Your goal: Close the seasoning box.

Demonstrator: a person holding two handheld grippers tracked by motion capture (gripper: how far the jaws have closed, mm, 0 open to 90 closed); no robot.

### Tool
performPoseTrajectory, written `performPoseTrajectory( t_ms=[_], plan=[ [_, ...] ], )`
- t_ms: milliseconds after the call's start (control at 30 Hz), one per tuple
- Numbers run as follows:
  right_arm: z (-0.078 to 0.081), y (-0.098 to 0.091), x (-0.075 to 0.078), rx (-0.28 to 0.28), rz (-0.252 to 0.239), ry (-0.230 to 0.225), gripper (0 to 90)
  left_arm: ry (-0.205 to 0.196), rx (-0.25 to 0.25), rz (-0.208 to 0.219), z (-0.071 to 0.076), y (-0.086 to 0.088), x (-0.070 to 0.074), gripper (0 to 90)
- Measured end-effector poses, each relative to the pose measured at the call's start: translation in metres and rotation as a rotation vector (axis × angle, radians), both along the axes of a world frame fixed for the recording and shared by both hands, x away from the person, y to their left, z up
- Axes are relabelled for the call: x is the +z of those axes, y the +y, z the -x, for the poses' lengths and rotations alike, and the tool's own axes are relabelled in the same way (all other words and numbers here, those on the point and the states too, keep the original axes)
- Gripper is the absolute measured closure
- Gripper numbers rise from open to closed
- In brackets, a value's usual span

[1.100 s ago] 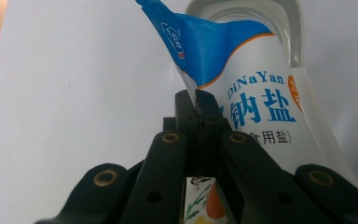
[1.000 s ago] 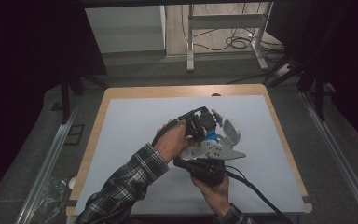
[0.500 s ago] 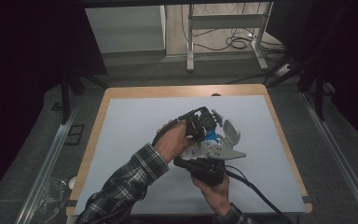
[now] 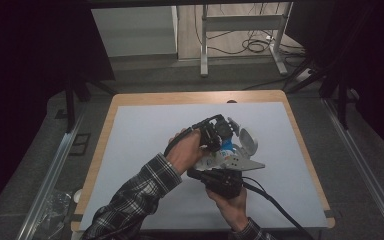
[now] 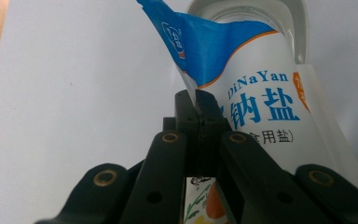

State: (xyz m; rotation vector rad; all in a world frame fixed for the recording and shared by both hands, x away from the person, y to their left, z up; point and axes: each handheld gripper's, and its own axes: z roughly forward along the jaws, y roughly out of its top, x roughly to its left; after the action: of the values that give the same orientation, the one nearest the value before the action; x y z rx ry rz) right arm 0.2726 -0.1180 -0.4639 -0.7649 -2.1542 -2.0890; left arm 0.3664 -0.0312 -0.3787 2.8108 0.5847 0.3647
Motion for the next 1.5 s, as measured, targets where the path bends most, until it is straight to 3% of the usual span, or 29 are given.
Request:
performPoseTrajectory(
  t_ms=[533,1033,1267,1500],
  plan=[
    [0.000,0.003,-0.006,0.002,0.042,-0.001,89.6,-0.004,-0.001,0.031,0.000,0.001,-0.003,90.0],
    [0.002,0.010,-0.019,-0.013,0.146,-0.022,89.6,-0.010,0.000,0.057,0.001,0.003,-0.001,90.0],
    [0.002,0.015,-0.028,-0.024,0.220,-0.046,89.6,-0.015,0.005,0.074,0.001,0.007,0.000,90.0],
    [0.001,0.017,-0.039,-0.031,0.277,-0.037,89.5,-0.020,0.012,0.095,0.001,0.013,0.001,90.0]
  ],
)
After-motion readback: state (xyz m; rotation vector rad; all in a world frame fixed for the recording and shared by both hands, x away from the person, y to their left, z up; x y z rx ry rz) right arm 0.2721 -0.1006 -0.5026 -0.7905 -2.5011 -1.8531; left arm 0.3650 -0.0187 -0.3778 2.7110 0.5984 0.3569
